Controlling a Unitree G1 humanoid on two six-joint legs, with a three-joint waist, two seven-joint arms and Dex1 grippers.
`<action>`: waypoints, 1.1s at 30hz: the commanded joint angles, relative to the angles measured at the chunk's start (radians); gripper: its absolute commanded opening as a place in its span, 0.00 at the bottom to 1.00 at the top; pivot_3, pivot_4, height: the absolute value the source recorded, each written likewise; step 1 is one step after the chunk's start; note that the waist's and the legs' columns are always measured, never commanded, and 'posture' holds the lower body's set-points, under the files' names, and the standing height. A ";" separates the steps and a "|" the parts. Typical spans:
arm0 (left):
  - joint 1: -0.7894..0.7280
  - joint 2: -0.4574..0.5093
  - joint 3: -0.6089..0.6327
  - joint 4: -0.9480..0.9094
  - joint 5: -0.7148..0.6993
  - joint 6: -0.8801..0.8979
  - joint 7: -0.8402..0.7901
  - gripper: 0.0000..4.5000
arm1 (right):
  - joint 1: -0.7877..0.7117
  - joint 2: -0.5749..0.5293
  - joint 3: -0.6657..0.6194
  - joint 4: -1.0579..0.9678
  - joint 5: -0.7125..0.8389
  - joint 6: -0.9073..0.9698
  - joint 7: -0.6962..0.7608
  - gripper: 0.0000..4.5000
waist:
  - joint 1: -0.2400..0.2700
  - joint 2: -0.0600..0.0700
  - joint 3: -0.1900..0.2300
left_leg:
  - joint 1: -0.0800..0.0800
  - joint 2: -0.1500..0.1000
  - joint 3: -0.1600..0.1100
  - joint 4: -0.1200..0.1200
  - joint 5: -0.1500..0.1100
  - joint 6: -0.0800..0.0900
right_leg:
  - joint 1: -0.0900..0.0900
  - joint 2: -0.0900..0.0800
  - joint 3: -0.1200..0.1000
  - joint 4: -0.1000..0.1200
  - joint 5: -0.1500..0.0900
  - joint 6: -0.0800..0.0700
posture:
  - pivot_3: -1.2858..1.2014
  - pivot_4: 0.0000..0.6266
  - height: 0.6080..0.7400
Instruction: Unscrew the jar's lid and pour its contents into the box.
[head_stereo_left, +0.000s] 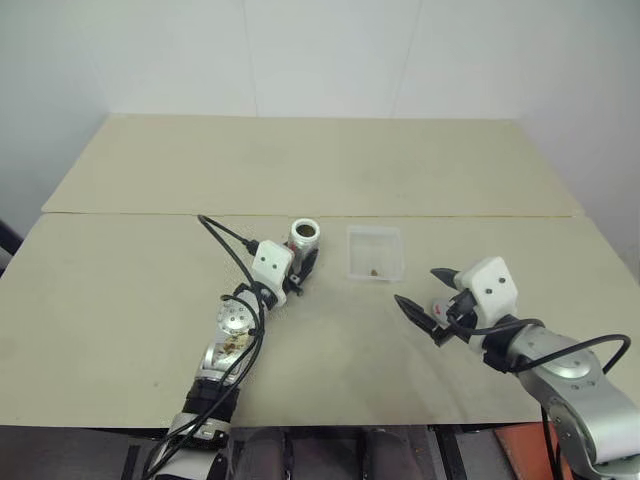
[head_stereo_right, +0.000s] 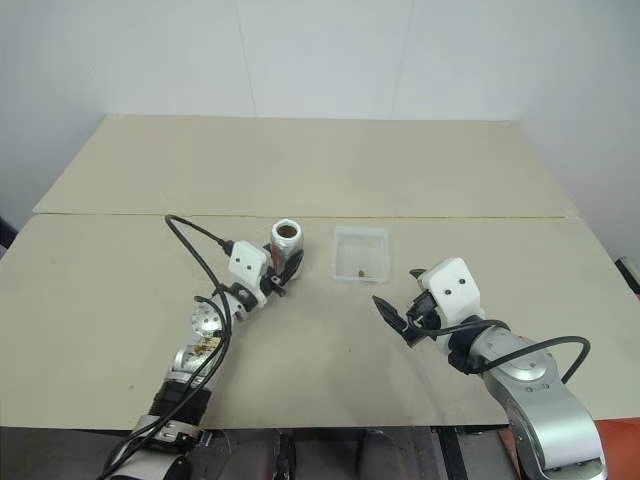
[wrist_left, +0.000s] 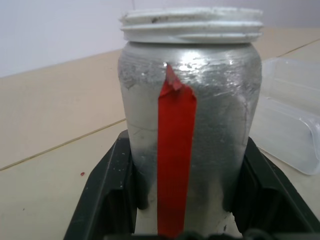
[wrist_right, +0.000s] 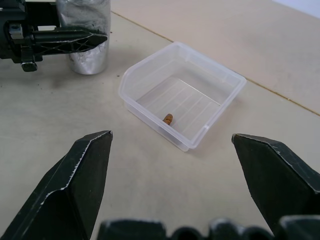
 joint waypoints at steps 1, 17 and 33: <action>0.017 -0.014 -0.003 -0.016 -0.023 0.006 0.006 0.45 | -0.001 -0.011 -0.002 -0.022 -0.013 -0.032 0.001 0.99 | 0.000 0.000 0.000 | 0.000 0.000 0.000 0.000 0.000 0.000 | 0.000 0.000 0.000 0.000 0.000 0.000 | 0.52 0.24 1.00; 0.309 0.106 0.023 -0.546 -0.168 0.261 -0.049 0.99 | 0.004 -0.037 -0.031 -0.012 -0.011 -0.038 0.041 1.00 | -0.008 0.002 -0.002 | 0.001 0.003 0.000 -0.002 -0.001 0.000 | -0.001 0.000 0.001 0.000 0.000 0.000 | 0.52 0.24 1.00; 0.452 0.432 0.264 -0.727 -0.394 0.315 -0.316 0.99 | 0.252 -0.336 -0.405 0.121 0.127 -0.278 0.589 1.00 | -0.003 0.004 -0.004 | 0.008 0.002 0.001 -0.003 -0.002 0.002 | 0.007 0.000 0.001 -0.002 -0.001 -0.003 | 0.52 0.24 1.00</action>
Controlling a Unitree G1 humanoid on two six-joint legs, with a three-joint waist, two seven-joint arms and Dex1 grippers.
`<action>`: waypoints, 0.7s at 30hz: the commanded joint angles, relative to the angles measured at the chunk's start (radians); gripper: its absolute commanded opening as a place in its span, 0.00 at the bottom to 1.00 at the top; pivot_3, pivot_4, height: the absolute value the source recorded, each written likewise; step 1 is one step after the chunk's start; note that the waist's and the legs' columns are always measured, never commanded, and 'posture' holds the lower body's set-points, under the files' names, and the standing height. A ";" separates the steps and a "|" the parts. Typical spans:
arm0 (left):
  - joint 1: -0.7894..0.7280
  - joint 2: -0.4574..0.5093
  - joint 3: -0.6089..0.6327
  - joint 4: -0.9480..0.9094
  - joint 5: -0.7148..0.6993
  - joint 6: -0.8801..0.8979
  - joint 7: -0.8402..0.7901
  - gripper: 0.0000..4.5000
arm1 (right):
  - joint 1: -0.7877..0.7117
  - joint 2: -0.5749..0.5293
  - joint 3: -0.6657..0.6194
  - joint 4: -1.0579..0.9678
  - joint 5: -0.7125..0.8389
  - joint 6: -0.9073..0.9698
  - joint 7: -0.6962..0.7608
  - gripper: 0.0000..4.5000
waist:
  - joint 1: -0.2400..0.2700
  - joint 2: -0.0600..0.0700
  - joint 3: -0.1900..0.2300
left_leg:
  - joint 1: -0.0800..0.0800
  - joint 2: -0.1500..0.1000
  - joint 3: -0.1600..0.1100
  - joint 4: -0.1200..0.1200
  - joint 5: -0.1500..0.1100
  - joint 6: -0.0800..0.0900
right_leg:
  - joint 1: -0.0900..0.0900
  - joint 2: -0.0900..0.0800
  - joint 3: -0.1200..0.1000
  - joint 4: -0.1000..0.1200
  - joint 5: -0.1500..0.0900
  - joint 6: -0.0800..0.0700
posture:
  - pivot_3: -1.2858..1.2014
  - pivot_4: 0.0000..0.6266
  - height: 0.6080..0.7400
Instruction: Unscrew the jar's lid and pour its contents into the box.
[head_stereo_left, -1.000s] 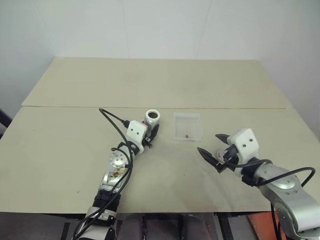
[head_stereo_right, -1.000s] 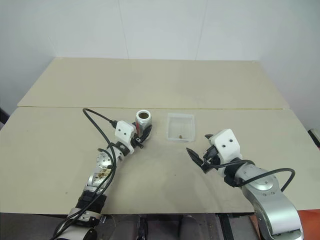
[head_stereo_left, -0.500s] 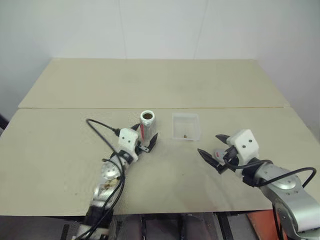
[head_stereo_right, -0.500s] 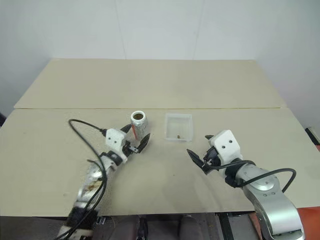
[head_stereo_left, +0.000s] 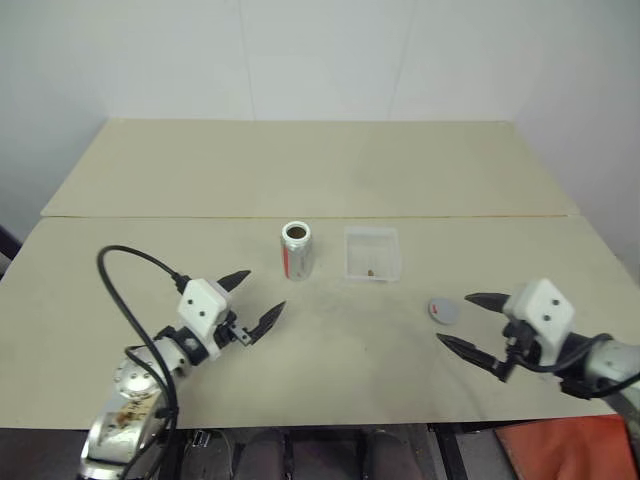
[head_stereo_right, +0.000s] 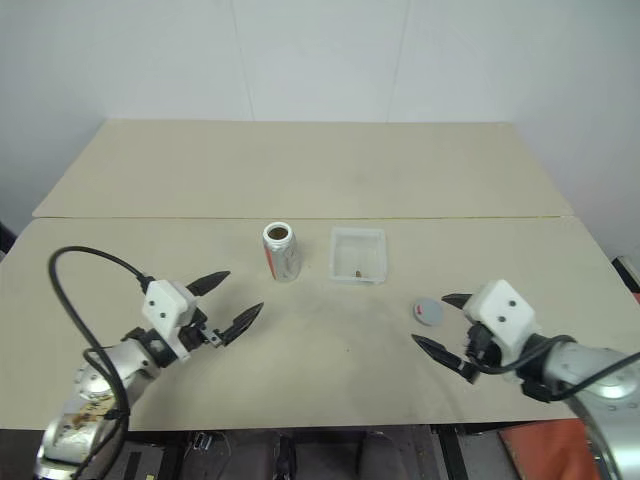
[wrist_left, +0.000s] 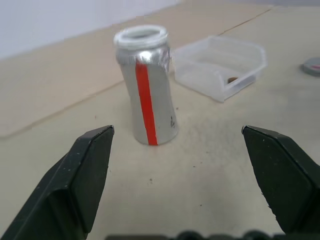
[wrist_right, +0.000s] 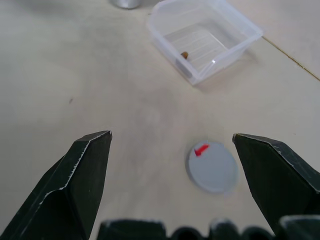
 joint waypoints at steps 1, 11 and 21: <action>-0.012 0.050 0.085 -0.024 -0.107 -0.012 -0.082 0.99 | 0.008 -0.055 -0.097 0.037 0.033 -0.078 0.119 1.00 | 0.000 0.000 0.000 | 0.001 0.000 0.000 0.000 0.000 0.000 | 0.001 0.000 0.000 0.000 0.000 0.000 | 0.52 0.24 1.00; -0.001 0.072 0.095 -0.052 -0.137 -0.033 -0.120 0.99 | 0.064 -0.072 -0.193 0.085 0.019 -0.133 0.226 1.00 | 0.002 0.000 0.000 | 0.006 0.000 0.001 -0.005 0.000 0.000 | 0.007 -0.001 0.000 -0.005 0.000 0.000 | 0.52 0.24 1.00; -0.058 0.092 0.107 0.004 -0.139 -0.059 -0.140 0.99 | -0.080 -0.079 -0.075 0.155 -0.010 -0.179 0.186 1.00 | 0.000 0.000 0.000 | 0.010 0.000 0.002 -0.010 0.000 -0.001 | 0.008 -0.001 0.002 -0.005 0.000 -0.001 | 0.52 0.24 1.00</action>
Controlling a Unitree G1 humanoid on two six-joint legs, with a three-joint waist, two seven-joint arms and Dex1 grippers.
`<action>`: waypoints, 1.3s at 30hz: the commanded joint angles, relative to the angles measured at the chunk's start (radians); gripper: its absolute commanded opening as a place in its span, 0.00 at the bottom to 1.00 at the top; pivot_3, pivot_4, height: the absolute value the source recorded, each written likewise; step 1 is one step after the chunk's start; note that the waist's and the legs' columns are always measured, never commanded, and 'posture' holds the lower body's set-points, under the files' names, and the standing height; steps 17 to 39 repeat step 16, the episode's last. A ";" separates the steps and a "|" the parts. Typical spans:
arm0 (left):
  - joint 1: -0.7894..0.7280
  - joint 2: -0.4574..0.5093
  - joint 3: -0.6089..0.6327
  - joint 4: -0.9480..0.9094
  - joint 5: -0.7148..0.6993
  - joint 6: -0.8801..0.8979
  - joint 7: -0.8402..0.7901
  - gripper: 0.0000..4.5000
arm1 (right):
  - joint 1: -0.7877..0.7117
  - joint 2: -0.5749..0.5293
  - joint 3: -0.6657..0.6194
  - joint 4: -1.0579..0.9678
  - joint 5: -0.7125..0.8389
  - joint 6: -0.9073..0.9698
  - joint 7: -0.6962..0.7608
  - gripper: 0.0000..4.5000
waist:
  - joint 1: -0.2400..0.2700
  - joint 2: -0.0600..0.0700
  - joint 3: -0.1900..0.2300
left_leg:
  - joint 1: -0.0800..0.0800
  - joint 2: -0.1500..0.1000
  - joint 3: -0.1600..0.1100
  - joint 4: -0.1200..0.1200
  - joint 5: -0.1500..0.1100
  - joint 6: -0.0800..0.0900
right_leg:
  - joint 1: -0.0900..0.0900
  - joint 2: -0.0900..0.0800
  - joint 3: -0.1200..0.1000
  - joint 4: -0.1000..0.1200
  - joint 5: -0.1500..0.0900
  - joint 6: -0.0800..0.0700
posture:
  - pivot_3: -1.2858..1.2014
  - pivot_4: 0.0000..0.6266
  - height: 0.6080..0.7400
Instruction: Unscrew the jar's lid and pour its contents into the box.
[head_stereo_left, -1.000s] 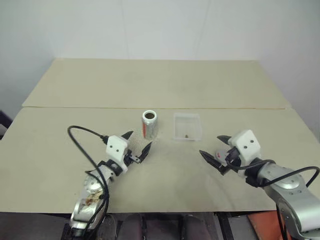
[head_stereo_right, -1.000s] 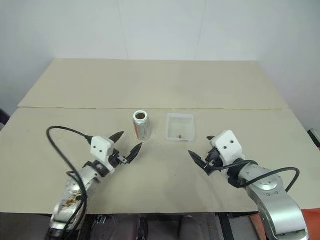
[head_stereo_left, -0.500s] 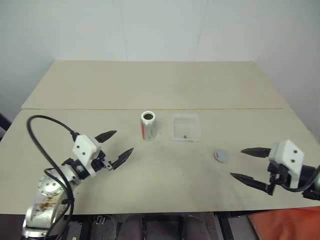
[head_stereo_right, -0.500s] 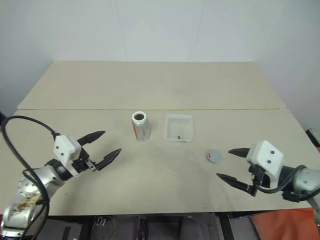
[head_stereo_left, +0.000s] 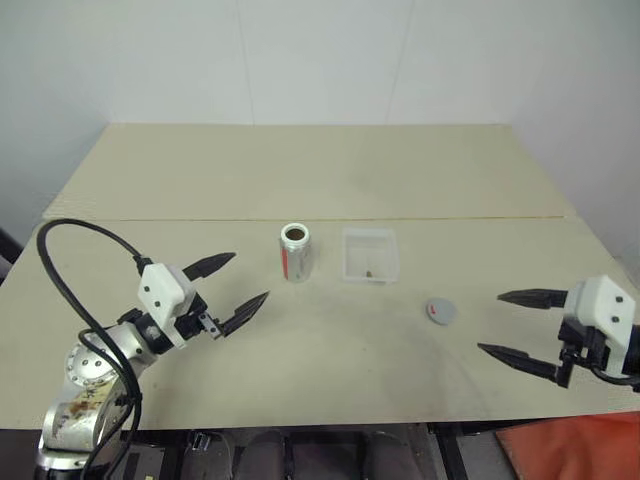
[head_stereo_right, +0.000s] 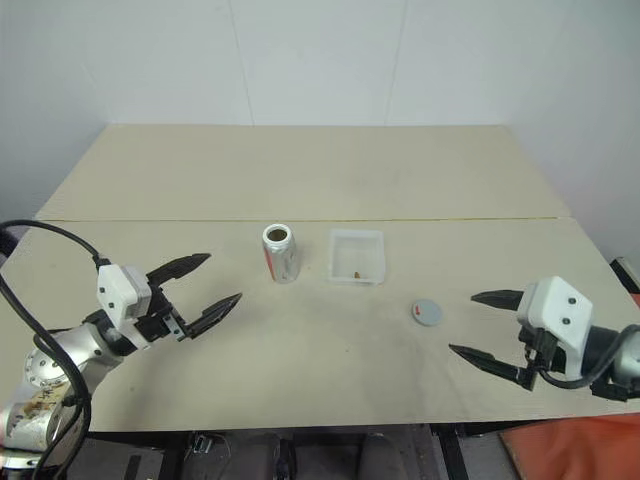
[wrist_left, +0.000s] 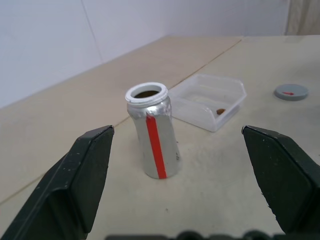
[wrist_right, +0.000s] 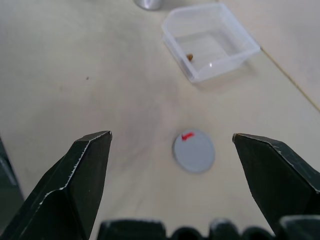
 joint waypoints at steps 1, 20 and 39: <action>-0.005 0.019 0.025 0.007 -0.024 -0.020 -0.028 0.99 | -0.044 -0.015 0.028 0.005 -0.007 -0.026 -0.021 1.00 | 0.000 0.000 0.000 | 0.000 0.000 0.000 0.000 0.000 0.000 | 0.000 0.000 0.000 0.000 0.000 0.000 | 0.52 0.24 1.00; 0.011 0.067 0.104 -0.002 0.058 -0.061 0.032 0.99 | -0.264 0.000 0.223 0.067 -0.005 -0.044 -0.032 1.00 | -0.002 0.000 0.000 | 0.000 0.001 0.001 -0.003 0.000 0.000 | -0.001 -0.001 0.000 -0.001 0.000 -0.001 | 0.52 0.24 1.00; 0.011 0.067 0.104 -0.002 0.058 -0.061 0.032 0.99 | -0.264 0.000 0.223 0.067 -0.005 -0.044 -0.032 1.00 | -0.002 0.000 0.000 | 0.000 0.001 0.001 -0.003 0.000 0.000 | -0.001 -0.001 0.000 -0.001 0.000 -0.001 | 0.52 0.24 1.00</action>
